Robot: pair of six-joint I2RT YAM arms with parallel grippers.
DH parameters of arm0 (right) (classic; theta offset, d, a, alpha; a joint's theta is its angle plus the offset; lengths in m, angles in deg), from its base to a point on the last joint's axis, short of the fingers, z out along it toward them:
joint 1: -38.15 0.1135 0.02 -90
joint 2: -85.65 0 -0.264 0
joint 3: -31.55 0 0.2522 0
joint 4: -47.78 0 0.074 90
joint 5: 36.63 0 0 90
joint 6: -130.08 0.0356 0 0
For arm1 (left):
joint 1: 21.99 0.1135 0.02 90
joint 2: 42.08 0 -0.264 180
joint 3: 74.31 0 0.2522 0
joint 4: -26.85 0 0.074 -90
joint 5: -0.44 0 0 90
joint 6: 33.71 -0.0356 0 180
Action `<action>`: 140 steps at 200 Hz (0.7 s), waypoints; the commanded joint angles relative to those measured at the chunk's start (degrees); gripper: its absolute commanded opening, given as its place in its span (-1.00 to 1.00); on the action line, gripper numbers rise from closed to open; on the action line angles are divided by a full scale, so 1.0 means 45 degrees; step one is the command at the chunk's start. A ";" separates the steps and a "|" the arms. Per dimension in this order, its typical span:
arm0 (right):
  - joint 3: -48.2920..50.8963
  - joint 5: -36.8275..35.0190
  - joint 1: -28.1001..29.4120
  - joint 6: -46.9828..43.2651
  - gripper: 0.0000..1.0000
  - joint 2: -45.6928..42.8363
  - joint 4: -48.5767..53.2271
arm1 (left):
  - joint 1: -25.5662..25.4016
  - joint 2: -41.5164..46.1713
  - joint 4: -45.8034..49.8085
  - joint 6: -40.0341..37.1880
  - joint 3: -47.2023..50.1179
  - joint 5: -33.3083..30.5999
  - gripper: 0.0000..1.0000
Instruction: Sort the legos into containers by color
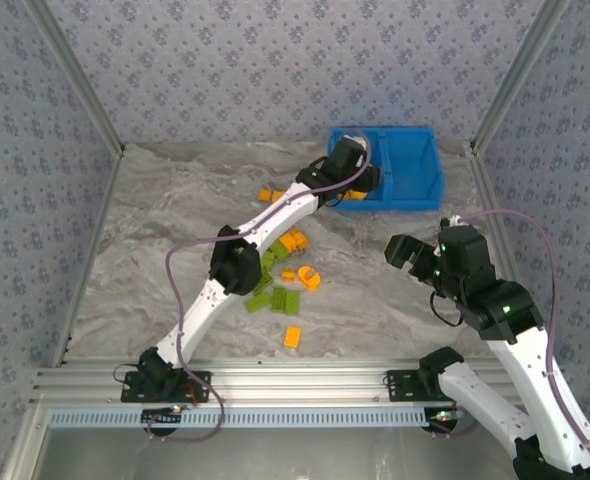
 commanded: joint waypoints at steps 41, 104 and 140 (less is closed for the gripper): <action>0.0243 0.0272 0.0454 -0.0916 0.97 0.0196 -0.0104 | -0.0161 0.3075 0.0386 -0.0310 -0.0627 0.0140 0.64; -0.0208 0.0192 0.4403 -0.3859 1.00 0.4689 -0.1272 | 0.0353 1.0055 0.2949 -0.2736 0.5548 0.0415 0.99; -0.0554 0.0156 0.5440 -0.5917 1.00 0.8160 -0.2898 | 0.1039 1.5423 0.1539 -0.3144 1.2822 -0.0202 0.98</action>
